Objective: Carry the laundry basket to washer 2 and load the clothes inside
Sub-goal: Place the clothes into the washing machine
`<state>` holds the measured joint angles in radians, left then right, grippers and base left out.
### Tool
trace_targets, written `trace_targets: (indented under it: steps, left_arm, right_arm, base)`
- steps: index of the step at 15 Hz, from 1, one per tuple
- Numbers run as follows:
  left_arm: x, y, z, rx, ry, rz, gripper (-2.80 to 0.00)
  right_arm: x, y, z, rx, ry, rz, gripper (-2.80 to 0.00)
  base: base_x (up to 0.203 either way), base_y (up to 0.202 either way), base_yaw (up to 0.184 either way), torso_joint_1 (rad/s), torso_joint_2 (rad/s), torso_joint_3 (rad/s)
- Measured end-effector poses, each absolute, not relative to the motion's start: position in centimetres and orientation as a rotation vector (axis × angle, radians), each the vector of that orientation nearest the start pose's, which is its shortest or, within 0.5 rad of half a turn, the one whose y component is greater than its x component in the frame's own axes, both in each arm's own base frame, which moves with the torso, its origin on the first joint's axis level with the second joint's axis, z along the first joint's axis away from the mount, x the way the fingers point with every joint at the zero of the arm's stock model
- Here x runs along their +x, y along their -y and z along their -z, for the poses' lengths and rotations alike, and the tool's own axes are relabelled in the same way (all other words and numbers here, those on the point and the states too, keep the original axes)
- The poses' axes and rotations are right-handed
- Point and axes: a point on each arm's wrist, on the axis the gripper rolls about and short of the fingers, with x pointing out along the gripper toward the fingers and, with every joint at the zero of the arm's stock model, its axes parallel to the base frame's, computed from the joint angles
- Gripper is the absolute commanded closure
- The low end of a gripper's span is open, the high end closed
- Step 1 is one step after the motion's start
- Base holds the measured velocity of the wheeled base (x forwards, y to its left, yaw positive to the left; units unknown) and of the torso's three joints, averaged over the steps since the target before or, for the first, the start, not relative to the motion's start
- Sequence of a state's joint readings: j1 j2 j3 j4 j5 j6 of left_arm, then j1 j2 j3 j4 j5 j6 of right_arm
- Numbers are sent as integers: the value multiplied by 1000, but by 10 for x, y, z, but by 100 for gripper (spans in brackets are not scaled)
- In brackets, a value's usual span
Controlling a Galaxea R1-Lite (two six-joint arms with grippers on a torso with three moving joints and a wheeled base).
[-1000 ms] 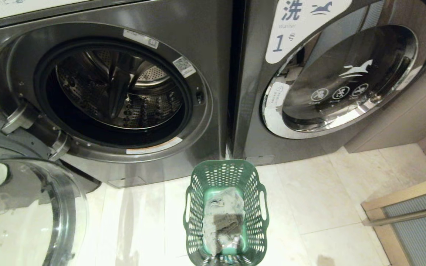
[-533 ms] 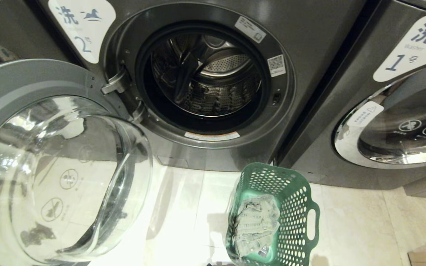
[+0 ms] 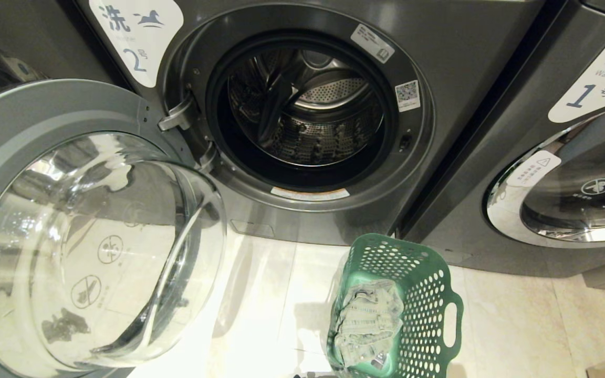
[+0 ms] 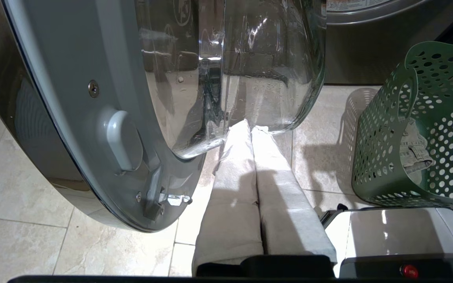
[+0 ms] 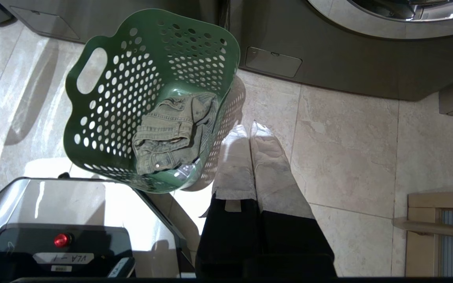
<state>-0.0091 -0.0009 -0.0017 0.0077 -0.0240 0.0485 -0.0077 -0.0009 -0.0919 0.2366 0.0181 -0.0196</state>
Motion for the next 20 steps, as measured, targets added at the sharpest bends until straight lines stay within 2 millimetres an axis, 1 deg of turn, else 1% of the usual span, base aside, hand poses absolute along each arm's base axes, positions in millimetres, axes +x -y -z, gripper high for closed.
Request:
trace_targets:
  steps: [15, 20]
  left_arm:
    - [-23, 0, -75, 50, -4, 33, 0]
    - [-23, 0, -75, 50, -4, 32, 0]
  right_arm:
    - [-32, -1, -76, -17, -144, -11, 0]
    - [-32, -1, -76, -18, -144, -11, 0]
  base:
    - [0, 0, 0, 0, 0, 0]
    - [1, -10, 160, 4, 2, 3]
